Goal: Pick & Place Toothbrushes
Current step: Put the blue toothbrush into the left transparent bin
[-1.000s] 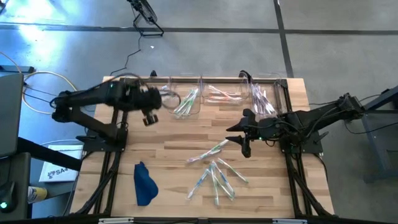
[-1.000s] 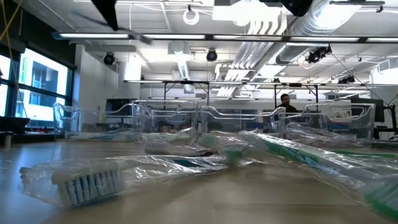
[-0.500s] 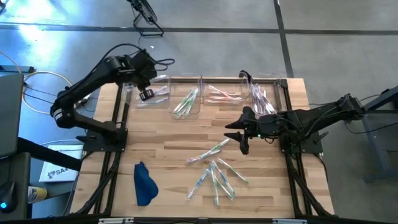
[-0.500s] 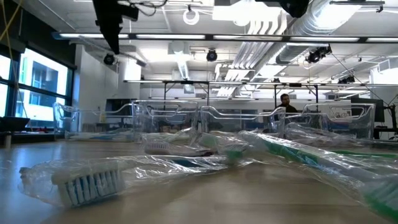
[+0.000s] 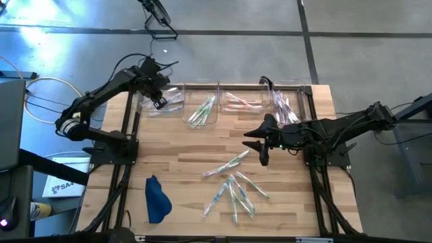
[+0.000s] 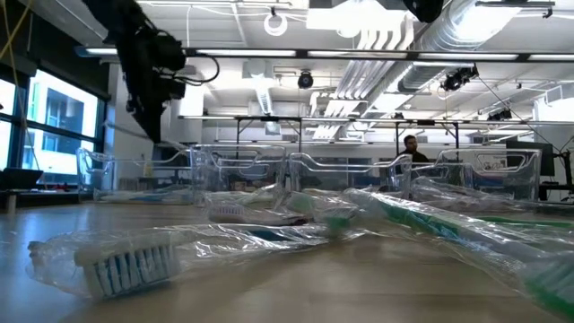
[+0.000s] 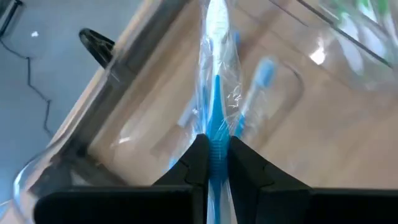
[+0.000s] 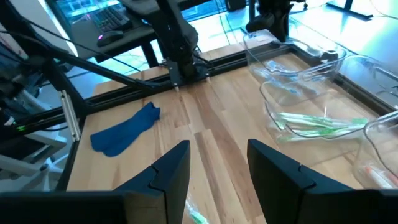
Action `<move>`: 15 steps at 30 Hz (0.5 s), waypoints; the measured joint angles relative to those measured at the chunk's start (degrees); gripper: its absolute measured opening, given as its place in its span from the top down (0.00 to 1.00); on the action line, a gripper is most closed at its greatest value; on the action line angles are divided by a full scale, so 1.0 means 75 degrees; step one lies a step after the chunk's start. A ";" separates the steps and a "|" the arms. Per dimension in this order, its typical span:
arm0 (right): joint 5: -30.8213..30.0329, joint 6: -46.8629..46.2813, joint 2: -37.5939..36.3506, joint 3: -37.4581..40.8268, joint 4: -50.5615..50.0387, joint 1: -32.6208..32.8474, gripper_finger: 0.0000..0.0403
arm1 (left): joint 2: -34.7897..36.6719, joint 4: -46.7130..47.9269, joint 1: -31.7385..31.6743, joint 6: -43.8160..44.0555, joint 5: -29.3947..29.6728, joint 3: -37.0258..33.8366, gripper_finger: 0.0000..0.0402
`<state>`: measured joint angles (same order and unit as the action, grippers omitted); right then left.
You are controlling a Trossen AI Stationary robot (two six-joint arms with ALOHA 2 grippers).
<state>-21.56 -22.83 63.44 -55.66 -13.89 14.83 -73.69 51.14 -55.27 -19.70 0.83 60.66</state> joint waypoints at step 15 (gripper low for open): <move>-0.0936 0.0018 0.0000 0.0000 -0.0003 0.0000 0.62 | -0.0425 -0.1457 -0.1254 -0.1015 -0.0784 -0.0655 0.93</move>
<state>-28.58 -22.70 63.44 -55.66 -13.91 14.83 -76.88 40.21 -64.68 -27.31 -5.05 55.75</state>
